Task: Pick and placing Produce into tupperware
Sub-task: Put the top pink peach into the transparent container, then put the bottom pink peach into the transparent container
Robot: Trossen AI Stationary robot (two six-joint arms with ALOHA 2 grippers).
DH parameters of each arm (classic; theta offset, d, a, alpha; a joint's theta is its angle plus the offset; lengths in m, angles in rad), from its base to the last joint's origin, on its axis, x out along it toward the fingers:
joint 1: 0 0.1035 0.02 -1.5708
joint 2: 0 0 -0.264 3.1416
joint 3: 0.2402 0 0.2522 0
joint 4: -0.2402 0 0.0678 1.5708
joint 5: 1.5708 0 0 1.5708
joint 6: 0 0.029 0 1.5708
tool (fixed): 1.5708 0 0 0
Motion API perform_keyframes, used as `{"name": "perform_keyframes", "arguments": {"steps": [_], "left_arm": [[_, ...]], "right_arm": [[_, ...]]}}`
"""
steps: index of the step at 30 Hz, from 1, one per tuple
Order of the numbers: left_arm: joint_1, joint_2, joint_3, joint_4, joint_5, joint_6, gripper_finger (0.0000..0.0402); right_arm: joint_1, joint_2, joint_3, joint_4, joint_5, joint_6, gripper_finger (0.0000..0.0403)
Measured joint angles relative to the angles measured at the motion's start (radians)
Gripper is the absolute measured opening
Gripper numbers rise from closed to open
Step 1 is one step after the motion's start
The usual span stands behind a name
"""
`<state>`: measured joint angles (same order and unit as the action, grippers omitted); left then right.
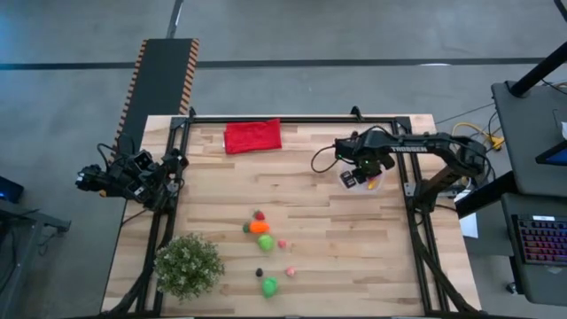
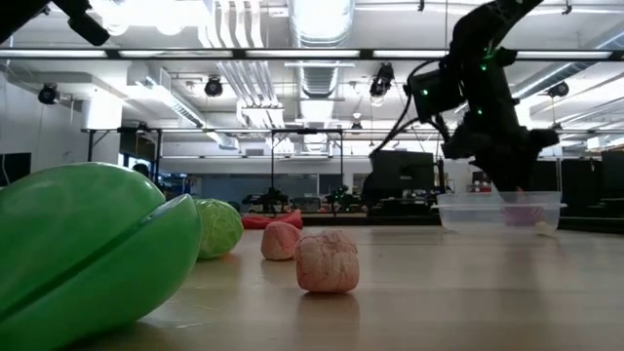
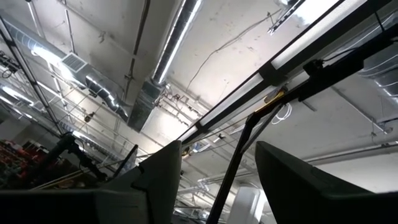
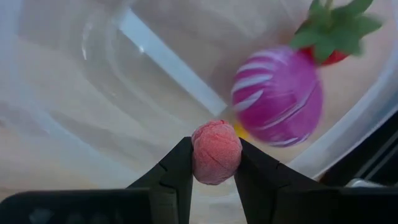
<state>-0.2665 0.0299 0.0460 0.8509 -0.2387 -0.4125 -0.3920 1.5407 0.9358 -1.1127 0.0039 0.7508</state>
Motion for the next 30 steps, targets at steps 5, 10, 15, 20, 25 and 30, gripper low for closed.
{"name": "perform_keyframes", "arguments": {"steps": [5, 10, 15, 20, 25, 30], "left_arm": [[0.000, 0.000, 0.000, 0.000, -0.004, 0.001, 0.0192], [0.000, 0.000, -0.001, 0.000, -0.006, 0.004, 0.0192], [0.000, 0.000, -0.001, 0.001, -0.009, 0.004, 0.0192], [0.000, 0.000, -0.001, 0.001, -0.009, 0.005, 0.0192], [0.000, 0.000, -0.001, 0.000, -0.009, 0.003, 0.0192], [0.000, 0.000, -0.001, 0.000, -0.009, 0.002, 0.0192]], "right_arm": [[0.008, -0.001, -0.032, 0.007, -0.032, 0.013, 0.0094], [0.010, -0.020, -0.034, 0.044, -0.030, 0.024, 0.0115], [0.009, -0.023, -0.044, 0.045, -0.037, 0.035, 0.0144], [0.010, -0.021, -0.072, 0.043, -0.057, 0.050, 0.0160], [0.012, -0.030, -0.072, 0.045, -0.051, 0.061, 0.0168], [0.027, -0.064, -0.010, 0.047, 0.002, 0.061, 0.0168]]}}
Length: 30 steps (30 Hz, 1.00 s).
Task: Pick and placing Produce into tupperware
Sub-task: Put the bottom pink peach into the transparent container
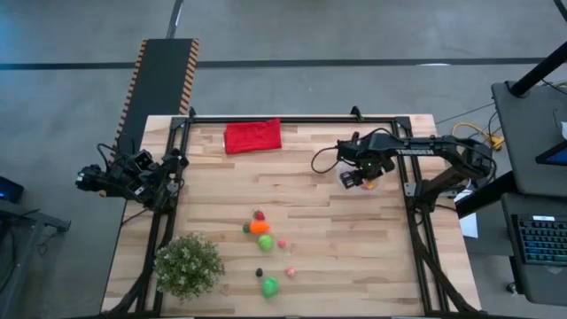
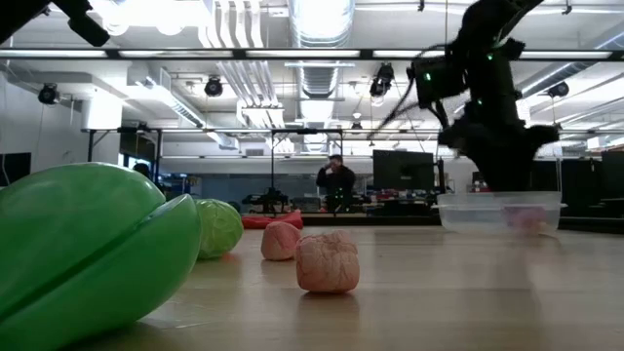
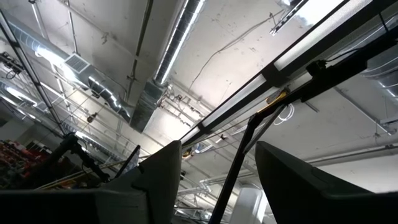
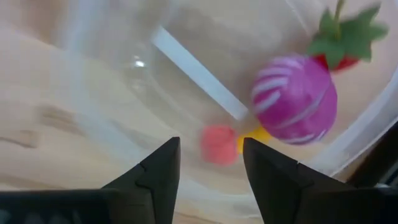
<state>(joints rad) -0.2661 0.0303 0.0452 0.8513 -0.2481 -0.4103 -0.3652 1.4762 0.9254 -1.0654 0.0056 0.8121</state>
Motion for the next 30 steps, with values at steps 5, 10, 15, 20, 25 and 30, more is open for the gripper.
{"name": "perform_keyframes", "arguments": {"steps": [5, 10, 15, 20, 25, 30], "left_arm": [[0.000, 0.000, 0.000, 0.000, 0.000, 0.000, 0.0192], [0.000, 0.000, -0.001, 0.000, 0.000, -0.001, 0.0192], [0.000, 0.000, -0.001, 0.000, 0.000, -0.001, 0.0192], [0.000, 0.000, -0.001, -0.001, 0.000, -0.002, 0.0192], [0.000, 0.002, -0.001, 0.000, 0.000, -0.003, 0.0192], [0.000, 0.003, -0.002, 0.001, 0.000, -0.003, 0.0192]], "right_arm": [[0.014, -0.040, 0.100, 0.002, 0.017, -0.002, 0.0168], [0.063, -0.046, 0.221, 0.001, 0.013, -0.060, 0.0169], [0.145, -0.007, 0.317, -0.038, -0.019, -0.066, 0.0168], [0.267, 0.048, 0.370, -0.096, -0.060, -0.051, 0.0168], [0.433, 0.101, 0.417, -0.011, -0.068, -0.063, 0.0168], [0.599, 0.171, 0.445, 0.122, -0.050, -0.162, 0.0164]]}}
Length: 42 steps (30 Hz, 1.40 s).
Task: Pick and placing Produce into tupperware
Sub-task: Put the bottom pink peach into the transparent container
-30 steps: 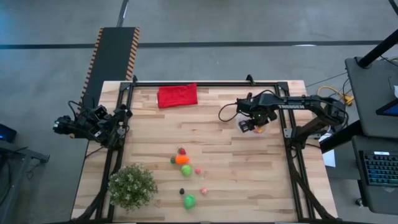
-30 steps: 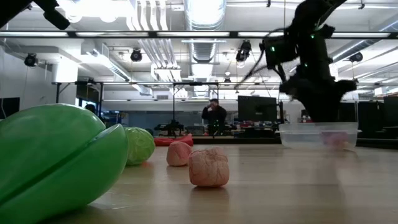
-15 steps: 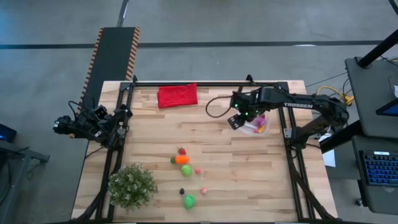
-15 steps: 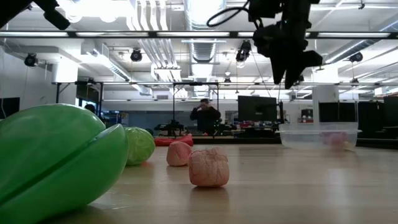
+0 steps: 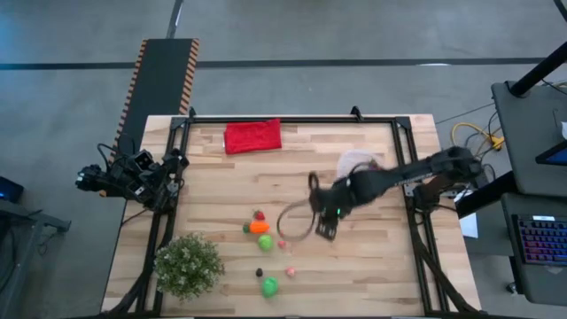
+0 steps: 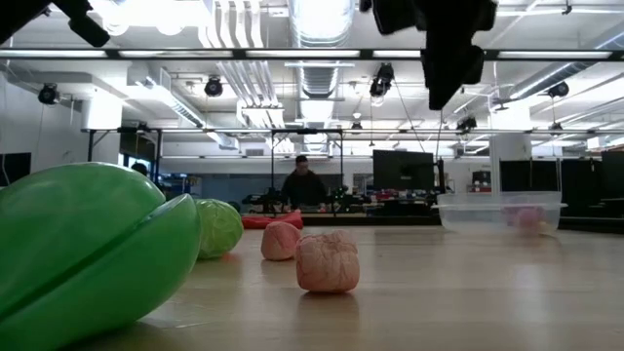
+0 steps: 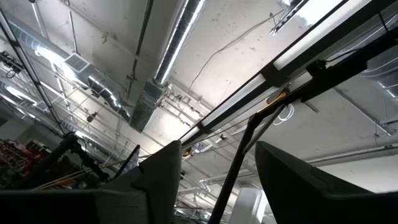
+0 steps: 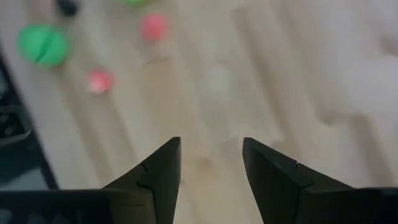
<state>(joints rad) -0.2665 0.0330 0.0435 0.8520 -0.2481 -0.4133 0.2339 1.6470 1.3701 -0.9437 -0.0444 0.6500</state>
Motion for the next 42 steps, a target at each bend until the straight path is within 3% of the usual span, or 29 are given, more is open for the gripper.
{"name": "perform_keyframes", "arguments": {"steps": [7, 13, 25, 34, 42], "left_arm": [[0.000, 0.000, -0.001, -0.004, 0.000, 0.000, 0.0192], [0.000, 0.003, -0.002, -0.005, -0.003, 0.001, 0.0192], [0.000, 0.003, -0.002, -0.007, -0.044, 0.001, 0.0192], [0.000, 0.004, -0.002, -0.009, -0.045, 0.000, 0.0192], [0.000, 0.005, -0.003, -0.025, -0.045, 0.000, 0.0192]], "right_arm": [[0.139, 0.142, -0.002, 0.142, 0.014, -0.046, 0.0166], [0.173, 0.309, 0.024, 0.339, -0.064, -0.097, 0.0165], [0.214, 0.497, 0.211, 0.385, -0.057, -0.259, 0.0157], [0.222, 0.518, 0.230, 0.373, 0.004, -0.295, 0.0190], [0.227, 0.518, 0.230, 0.391, -0.006, -0.321, 0.0203]]}}
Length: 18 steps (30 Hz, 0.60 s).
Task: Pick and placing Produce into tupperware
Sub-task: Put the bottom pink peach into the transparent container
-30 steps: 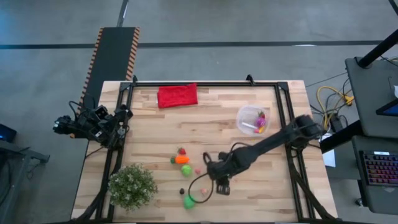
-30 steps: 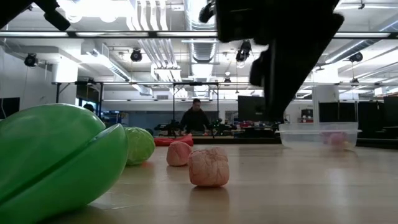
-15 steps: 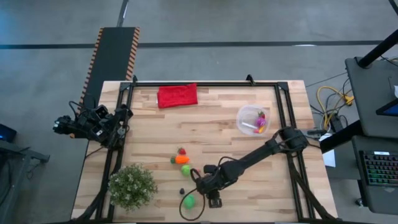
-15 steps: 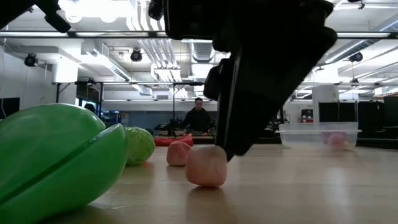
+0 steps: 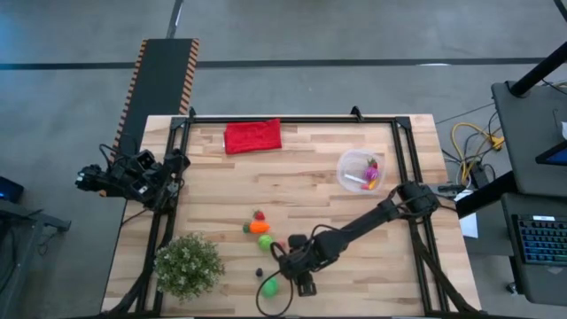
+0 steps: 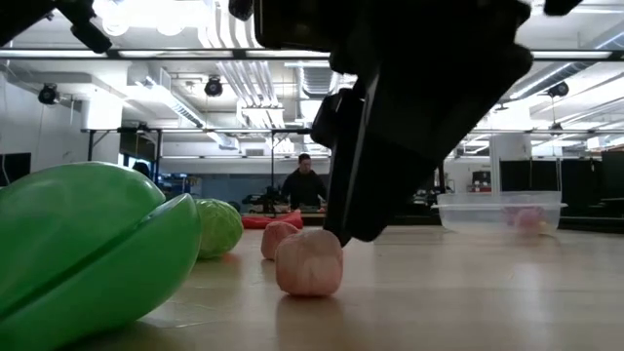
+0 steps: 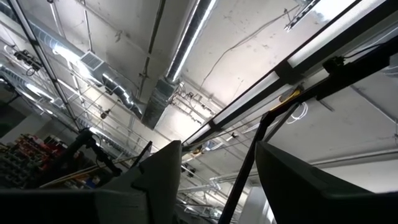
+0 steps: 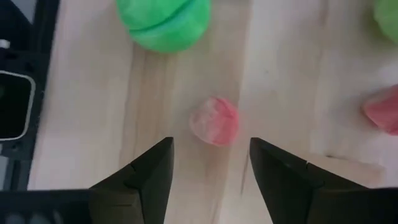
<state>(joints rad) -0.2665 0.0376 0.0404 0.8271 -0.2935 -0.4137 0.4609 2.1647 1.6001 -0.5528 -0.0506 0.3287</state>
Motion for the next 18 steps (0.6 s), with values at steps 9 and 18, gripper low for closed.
{"name": "perform_keyframes", "arguments": {"steps": [9, 18], "left_arm": [[0.000, 0.001, -0.001, -0.007, -0.003, -0.001, 0.0192], [0.000, 0.001, -0.001, -0.007, -0.003, -0.002, 0.0192]], "right_arm": [[0.004, 0.009, -0.001, 0.049, -0.007, -0.094, 0.0203], [0.004, 0.061, 0.015, 0.104, -0.023, -0.103, 0.0203]]}}
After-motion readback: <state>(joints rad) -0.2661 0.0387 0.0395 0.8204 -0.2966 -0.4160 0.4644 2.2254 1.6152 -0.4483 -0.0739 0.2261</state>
